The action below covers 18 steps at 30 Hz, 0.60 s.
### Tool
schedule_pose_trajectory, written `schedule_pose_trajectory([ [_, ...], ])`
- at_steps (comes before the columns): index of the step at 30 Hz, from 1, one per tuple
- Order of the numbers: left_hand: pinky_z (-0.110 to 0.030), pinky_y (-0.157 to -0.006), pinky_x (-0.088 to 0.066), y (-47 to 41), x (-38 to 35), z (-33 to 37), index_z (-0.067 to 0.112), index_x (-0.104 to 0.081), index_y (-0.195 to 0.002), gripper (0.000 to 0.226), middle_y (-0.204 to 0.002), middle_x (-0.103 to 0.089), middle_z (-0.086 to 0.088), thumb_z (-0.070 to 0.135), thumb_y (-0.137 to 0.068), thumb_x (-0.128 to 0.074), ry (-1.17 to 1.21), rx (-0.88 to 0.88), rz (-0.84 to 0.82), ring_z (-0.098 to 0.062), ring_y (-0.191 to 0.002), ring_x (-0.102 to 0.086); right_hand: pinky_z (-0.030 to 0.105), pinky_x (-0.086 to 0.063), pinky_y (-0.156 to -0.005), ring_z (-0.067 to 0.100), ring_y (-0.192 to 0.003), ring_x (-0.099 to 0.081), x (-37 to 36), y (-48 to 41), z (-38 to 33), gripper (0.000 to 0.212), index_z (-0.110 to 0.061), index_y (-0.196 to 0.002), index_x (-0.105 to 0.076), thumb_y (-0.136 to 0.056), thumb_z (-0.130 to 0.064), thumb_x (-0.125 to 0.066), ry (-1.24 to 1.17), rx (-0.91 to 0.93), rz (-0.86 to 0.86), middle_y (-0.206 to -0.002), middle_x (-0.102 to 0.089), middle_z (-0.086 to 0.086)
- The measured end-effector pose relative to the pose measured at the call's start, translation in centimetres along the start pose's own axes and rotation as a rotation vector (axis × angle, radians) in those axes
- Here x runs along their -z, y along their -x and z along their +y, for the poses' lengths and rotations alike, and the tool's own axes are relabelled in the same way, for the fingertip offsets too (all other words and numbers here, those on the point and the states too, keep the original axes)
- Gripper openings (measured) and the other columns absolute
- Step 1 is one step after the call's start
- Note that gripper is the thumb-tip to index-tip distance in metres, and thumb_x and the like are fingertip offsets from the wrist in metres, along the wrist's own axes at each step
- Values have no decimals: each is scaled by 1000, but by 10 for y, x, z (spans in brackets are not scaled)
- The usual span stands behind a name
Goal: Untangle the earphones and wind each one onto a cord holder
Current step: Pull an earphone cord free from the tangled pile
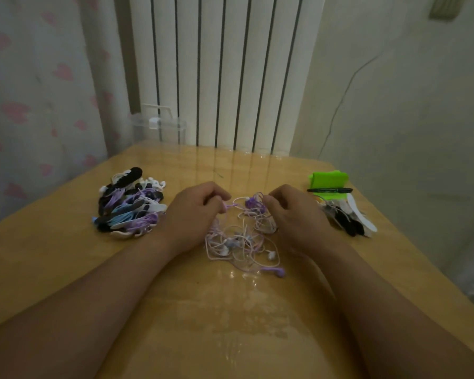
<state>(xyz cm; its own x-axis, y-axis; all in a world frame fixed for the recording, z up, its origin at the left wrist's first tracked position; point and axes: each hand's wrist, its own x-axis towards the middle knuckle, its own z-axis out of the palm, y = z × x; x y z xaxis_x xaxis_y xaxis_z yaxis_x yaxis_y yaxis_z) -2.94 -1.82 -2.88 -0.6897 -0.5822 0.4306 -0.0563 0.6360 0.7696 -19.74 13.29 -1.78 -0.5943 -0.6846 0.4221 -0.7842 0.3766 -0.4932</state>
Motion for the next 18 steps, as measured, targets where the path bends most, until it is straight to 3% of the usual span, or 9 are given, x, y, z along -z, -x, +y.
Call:
schedule_pose_trajectory([
  [2,-40,-74,-54,3,15,6,27,-76,-99,20,-87,-73,2,20,-103,-58,42,5,-58,-12,-72,-62,35,-51,-76,15,-92,-64,8,3,-6,12,-27,-102,-67,-102,-32,-56,-67,41,23,-97,-69,-7],
  [3,-37,-77,-54,4,24,10,29,-76,-101,16,-90,-73,5,29,-103,-60,60,8,-163,-6,-77,-63,35,-52,-74,13,-90,-63,15,5,-10,12,-28,-102,-68,-100,-25,-56,-108,68,-8,-97,-69,-8],
  [6,-22,-86,-54,4,40,18,40,-71,-117,38,-108,-70,16,64,-87,-67,-81,34,-565,3,-98,-65,27,-52,-75,5,-87,-63,36,15,-23,26,-36,-117,-68,-96,-21,-62,-170,128,-382,-107,-68,-10],
  [8,-20,-86,-51,6,34,17,44,-69,-116,38,-110,-63,21,63,-84,-75,-312,-38,-661,5,-101,-60,14,-50,-71,1,-87,-61,40,21,-29,34,-37,-127,-64,-95,-25,-66,-76,149,-597,-108,-64,-12],
  [10,-29,-85,-54,4,25,12,39,-74,-107,19,-103,-65,17,48,-90,-77,-403,-144,-591,1,-95,-60,9,-49,-67,1,-88,-61,32,21,-30,36,-33,-130,-63,-96,-22,-66,-35,134,-622,-106,-61,-11],
  [13,-38,-88,-57,0,26,12,30,-80,-105,14,-103,-72,13,35,-98,-69,-218,-207,-373,-4,-98,-66,7,-47,-76,0,-96,-58,25,25,-31,37,-30,-130,-64,-99,-11,-58,-110,146,-473,-112,-60,-10],
  [15,-34,-93,-57,-2,31,17,27,-80,-111,17,-108,-76,12,27,-102,-66,-24,-183,-248,-3,-104,-68,15,-48,-94,-4,-112,-57,22,20,-26,43,-31,-136,-62,-101,-8,-50,-272,91,-373,-125,-62,-11],
  [18,-37,-98,-57,-7,33,33,24,-80,-114,20,-106,-79,10,22,-104,-63,80,-180,-97,-3,-105,-71,29,-53,-100,0,-123,-61,9,11,-30,54,-46,-130,-65,-101,-6,-46,-451,24,-345,-124,-70,-20],
])
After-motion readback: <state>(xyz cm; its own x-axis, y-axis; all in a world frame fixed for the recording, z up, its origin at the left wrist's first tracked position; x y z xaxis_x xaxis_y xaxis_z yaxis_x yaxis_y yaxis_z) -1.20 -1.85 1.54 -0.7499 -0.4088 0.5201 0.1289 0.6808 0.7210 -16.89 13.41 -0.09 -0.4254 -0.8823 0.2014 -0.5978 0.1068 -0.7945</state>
